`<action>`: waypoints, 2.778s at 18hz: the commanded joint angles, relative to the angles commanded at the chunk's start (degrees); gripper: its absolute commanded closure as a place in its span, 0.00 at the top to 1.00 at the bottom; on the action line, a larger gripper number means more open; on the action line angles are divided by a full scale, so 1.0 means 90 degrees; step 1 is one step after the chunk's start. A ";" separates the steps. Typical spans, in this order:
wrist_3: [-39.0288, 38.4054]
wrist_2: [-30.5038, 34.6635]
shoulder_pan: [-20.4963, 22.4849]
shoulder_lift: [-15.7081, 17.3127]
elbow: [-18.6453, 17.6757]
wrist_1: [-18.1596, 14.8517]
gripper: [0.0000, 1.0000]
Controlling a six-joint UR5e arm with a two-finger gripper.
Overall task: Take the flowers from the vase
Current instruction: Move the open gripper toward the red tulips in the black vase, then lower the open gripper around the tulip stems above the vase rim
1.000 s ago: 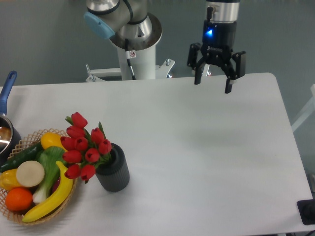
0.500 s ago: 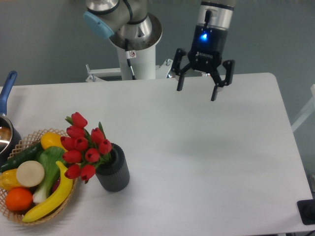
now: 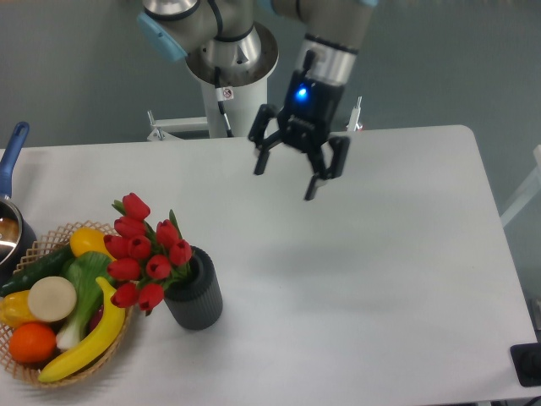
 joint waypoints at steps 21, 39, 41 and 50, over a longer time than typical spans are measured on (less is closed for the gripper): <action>-0.0643 -0.0273 -0.1152 -0.1162 0.0234 0.0644 1.00; -0.1045 -0.0781 -0.1397 -0.1650 0.0576 0.0781 1.00; -0.0947 -0.0791 -0.1416 -0.1709 0.0634 0.0781 1.00; -0.0605 -0.0898 -0.1543 -0.1924 0.0693 0.0781 1.00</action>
